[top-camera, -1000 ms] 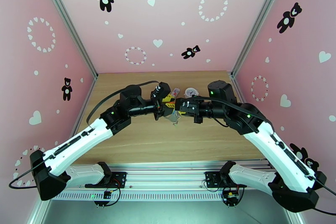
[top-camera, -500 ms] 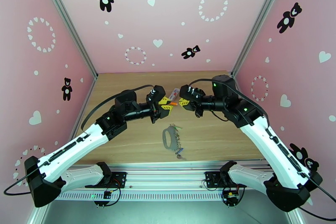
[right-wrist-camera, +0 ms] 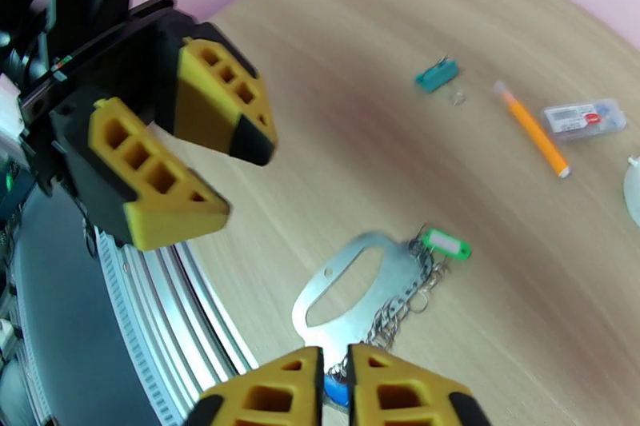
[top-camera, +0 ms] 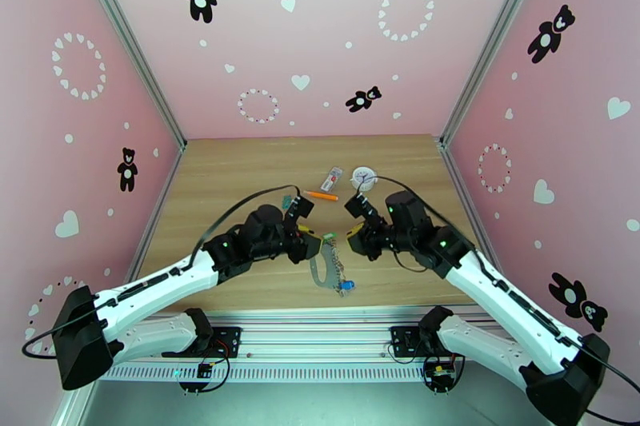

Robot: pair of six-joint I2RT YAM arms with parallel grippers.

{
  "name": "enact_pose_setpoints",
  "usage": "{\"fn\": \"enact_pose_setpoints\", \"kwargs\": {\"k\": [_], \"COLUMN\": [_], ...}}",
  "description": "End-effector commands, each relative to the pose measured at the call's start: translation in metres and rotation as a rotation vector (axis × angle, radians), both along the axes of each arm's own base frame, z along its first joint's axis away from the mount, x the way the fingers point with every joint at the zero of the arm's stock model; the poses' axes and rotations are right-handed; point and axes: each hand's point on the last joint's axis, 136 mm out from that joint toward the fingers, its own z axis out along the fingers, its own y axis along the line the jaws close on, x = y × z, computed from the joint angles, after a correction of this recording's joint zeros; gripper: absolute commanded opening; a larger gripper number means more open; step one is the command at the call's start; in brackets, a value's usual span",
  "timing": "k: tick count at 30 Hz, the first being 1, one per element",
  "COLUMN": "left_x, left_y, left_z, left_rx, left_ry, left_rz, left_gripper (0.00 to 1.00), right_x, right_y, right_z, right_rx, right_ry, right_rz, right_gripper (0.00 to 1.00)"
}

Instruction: Remove the keys from the keyring

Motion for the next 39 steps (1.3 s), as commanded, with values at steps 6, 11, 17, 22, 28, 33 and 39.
{"fn": "enact_pose_setpoints", "kwargs": {"k": [6, 11, 17, 22, 28, 33, 39], "left_x": [-0.009, -0.015, -0.020, -0.023, -0.029, -0.040, -0.043], "left_y": [0.043, 0.054, 0.051, 0.040, 0.018, -0.002, -0.016], "left_z": [-0.026, -0.036, -0.037, -0.037, -0.040, -0.050, -0.062], "left_rx": [-0.055, -0.017, -0.034, -0.024, -0.010, 0.008, -0.050], "left_ry": [0.146, 0.161, 0.141, 0.108, 0.091, 0.095, 0.268], "left_rz": [0.249, 0.260, 0.215, 0.128, 0.028, -0.002, 0.165], "left_gripper": [0.49, 0.50, 0.51, 0.51, 0.51, 0.50, 0.45], "right_x": [-0.028, -0.036, -0.041, -0.051, -0.061, -0.063, -0.059], "right_y": [0.015, 0.028, 0.027, 0.015, 0.005, 0.001, 0.000], "right_z": [-0.083, -0.110, -0.123, -0.127, -0.127, -0.138, -0.152], "right_rx": [-0.128, -0.243, -0.286, -0.255, -0.164, -0.138, -0.144], "right_ry": [0.102, 0.104, 0.143, 0.251, 0.422, 0.527, 0.577], "right_rz": [-0.069, -0.045, -0.057, -0.093, -0.195, -0.278, -0.333], "right_gripper": [0.31, 0.32, 0.31, 0.27, 0.28, 0.31, 0.30]}}
